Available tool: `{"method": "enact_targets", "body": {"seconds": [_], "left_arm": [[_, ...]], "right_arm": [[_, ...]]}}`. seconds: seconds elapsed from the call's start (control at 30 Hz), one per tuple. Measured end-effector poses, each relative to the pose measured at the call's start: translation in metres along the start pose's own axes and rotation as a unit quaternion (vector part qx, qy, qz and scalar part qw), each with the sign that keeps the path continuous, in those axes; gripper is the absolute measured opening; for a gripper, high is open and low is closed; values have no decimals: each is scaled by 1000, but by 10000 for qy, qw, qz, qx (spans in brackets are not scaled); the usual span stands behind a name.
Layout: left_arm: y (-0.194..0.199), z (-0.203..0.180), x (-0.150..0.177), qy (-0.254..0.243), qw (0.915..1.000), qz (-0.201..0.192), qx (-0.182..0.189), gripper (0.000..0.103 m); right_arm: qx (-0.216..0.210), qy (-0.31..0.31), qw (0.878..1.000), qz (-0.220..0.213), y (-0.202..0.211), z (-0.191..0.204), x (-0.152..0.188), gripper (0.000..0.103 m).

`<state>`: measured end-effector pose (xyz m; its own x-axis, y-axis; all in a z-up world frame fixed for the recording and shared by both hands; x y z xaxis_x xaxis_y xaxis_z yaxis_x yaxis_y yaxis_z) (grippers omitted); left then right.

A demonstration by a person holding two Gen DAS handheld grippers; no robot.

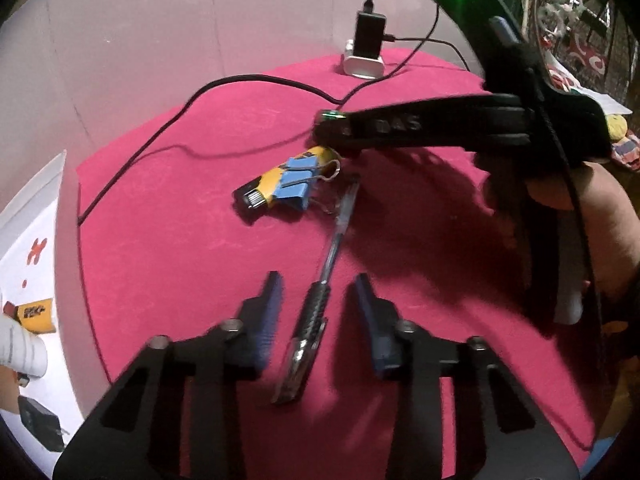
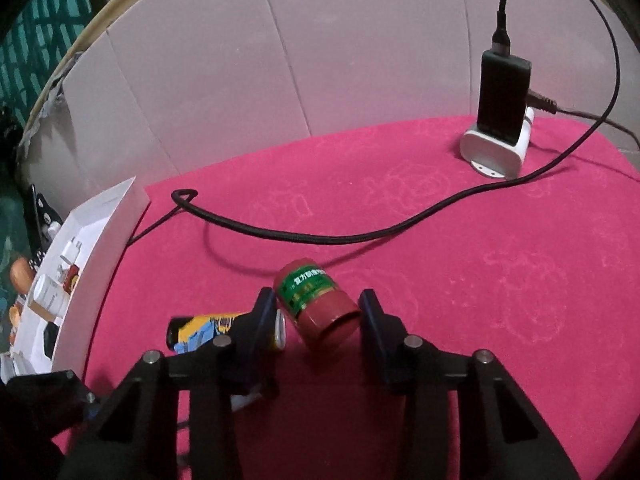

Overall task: Organize rigid objects
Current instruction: 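Grasp the clear pen with the left gripper while the right gripper grasps the red-capped jar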

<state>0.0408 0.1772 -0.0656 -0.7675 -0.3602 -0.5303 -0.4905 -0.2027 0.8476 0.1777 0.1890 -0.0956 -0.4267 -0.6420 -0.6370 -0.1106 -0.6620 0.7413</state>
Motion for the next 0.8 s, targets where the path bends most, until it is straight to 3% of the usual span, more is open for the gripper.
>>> {"method": "enact_targets", "body": {"seconds": [0.1,0.3,0.53,0.8], "left_arm": [[7,-1,9,16,9999,-9,170,12],[23,-7,23,132,9990,-118,417,12],[57,-28,21,30,9969,-581,521,9],[95,-27,13,138,9924,-1094,553,9]], "right_arm": [[141,1,9999,18,9,-7,13,32],[-68,-621,9977,-269,48,-25,42,30],[-458,-1132,9887,-865,111,-23,81,28],[-653,-1388,9810,-1191,143,-14,82,28]]}}
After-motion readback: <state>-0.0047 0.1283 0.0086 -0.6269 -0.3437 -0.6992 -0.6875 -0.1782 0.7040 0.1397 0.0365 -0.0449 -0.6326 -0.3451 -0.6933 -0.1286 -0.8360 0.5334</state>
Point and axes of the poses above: each gripper's, at about its wrist camera, not at the fingertips, and y roughly against the way its jaws point, z to its left, x to its underside, the point moved 10 cm from there along -y, roughly the way its jaws point, and after that the axes turned 5 degrees about z, right-handed, at the moved point
